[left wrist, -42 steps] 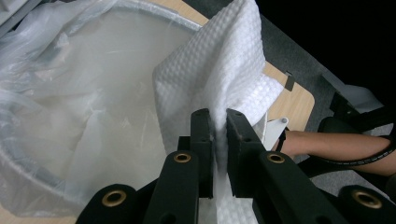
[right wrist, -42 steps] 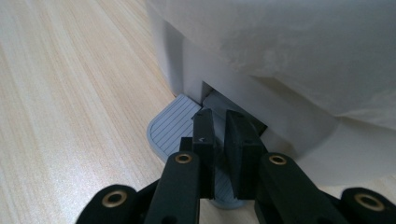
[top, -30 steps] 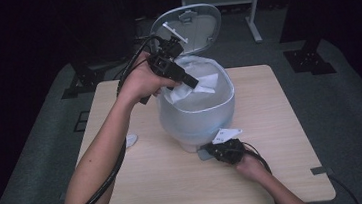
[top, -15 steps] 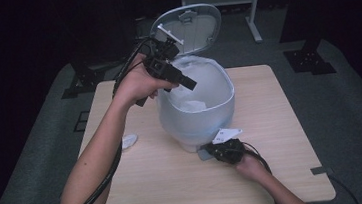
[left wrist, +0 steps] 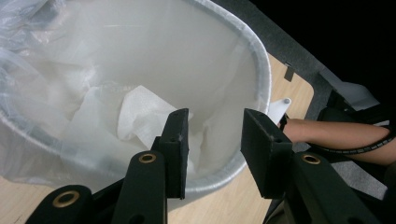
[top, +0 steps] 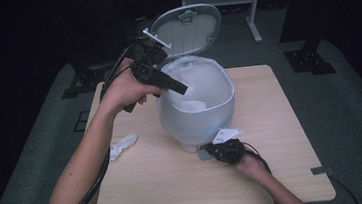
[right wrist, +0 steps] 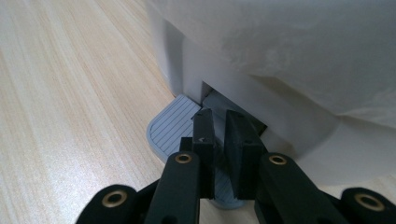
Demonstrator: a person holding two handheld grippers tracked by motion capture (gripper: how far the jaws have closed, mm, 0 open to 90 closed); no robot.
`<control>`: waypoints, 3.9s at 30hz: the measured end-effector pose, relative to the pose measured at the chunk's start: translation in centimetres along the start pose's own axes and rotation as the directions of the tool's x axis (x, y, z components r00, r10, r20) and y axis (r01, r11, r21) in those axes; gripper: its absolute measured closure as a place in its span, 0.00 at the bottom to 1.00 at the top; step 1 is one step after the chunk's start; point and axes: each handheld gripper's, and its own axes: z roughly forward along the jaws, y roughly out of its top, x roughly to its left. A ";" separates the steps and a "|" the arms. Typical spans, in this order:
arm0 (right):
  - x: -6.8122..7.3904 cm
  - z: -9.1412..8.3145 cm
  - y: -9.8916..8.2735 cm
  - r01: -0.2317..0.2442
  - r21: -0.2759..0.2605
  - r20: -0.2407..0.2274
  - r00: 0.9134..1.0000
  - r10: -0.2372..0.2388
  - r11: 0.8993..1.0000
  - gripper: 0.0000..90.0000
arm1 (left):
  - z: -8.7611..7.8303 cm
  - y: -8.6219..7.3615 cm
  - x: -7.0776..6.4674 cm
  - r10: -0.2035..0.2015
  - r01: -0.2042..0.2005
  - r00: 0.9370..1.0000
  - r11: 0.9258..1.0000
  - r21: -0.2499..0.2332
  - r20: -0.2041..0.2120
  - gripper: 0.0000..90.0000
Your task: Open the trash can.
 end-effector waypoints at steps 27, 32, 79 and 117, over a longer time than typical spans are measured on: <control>0.2 0.0 0.0 -0.004 0.005 0.009 1.000 0.004 1.000 0.91 | -2.7 -4.3 0.6 0.012 -0.012 1.000 0.999 -0.045 -0.007 0.56; 0.2 0.0 0.1 -0.003 0.006 0.008 1.000 0.003 1.000 0.91 | -3.2 -5.3 1.2 0.001 -0.002 1.000 0.998 -0.059 -0.019 0.53; 0.2 0.0 0.1 0.001 0.010 0.010 1.000 -0.001 1.000 0.91 | -3.5 -13.4 5.4 -0.039 0.031 0.993 0.997 -0.076 -0.108 0.33; 0.2 0.0 0.1 -0.002 0.012 0.013 1.000 0.001 1.000 0.90 | -0.4 -20.6 10.3 -0.132 0.126 0.965 0.991 -0.041 -0.228 0.21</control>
